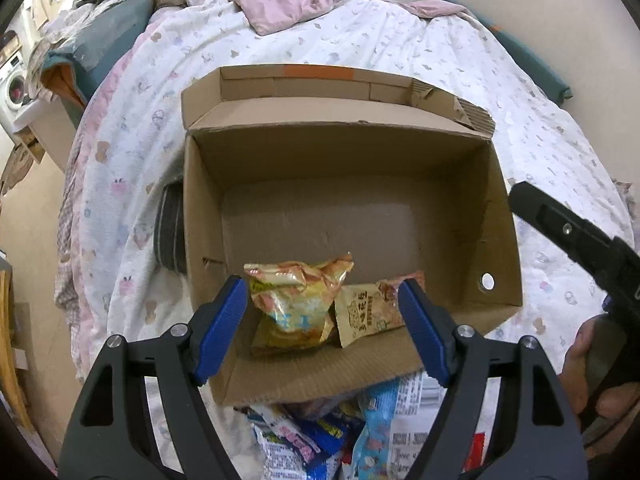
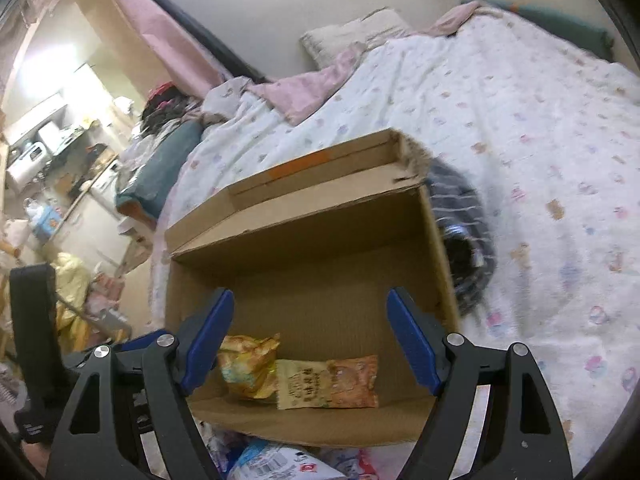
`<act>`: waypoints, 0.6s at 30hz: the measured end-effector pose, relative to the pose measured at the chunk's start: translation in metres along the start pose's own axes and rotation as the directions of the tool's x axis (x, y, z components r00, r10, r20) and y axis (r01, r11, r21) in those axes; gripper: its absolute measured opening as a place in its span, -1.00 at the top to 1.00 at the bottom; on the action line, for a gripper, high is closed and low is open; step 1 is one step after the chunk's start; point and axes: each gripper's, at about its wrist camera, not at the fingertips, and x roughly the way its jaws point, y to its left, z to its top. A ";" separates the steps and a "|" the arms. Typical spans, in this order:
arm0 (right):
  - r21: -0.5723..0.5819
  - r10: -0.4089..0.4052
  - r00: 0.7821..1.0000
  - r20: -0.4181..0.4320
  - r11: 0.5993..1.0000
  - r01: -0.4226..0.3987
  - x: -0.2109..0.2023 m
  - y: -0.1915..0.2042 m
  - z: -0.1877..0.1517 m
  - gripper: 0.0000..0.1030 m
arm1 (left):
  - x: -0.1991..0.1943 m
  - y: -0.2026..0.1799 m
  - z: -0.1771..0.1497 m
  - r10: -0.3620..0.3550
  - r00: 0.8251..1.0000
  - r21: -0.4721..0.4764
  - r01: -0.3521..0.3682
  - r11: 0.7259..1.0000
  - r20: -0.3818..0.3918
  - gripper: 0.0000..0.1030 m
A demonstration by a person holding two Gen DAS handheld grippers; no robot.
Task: Organize snacks
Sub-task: 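Open both grippers to release the packets and withdraw from the box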
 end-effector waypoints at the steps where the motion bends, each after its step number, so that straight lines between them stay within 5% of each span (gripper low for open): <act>1: 0.003 -0.014 1.000 0.011 1.000 0.014 -0.003 0.000 -0.001 -0.58 | -0.002 0.000 -0.001 0.007 1.000 -0.002 -0.007 1.000 0.006 -0.46; 18: 0.000 -0.011 0.999 0.036 1.000 0.011 -0.061 0.014 -0.036 -0.58 | -0.061 0.034 -0.051 -0.023 0.999 -0.092 0.027 0.995 0.045 -0.46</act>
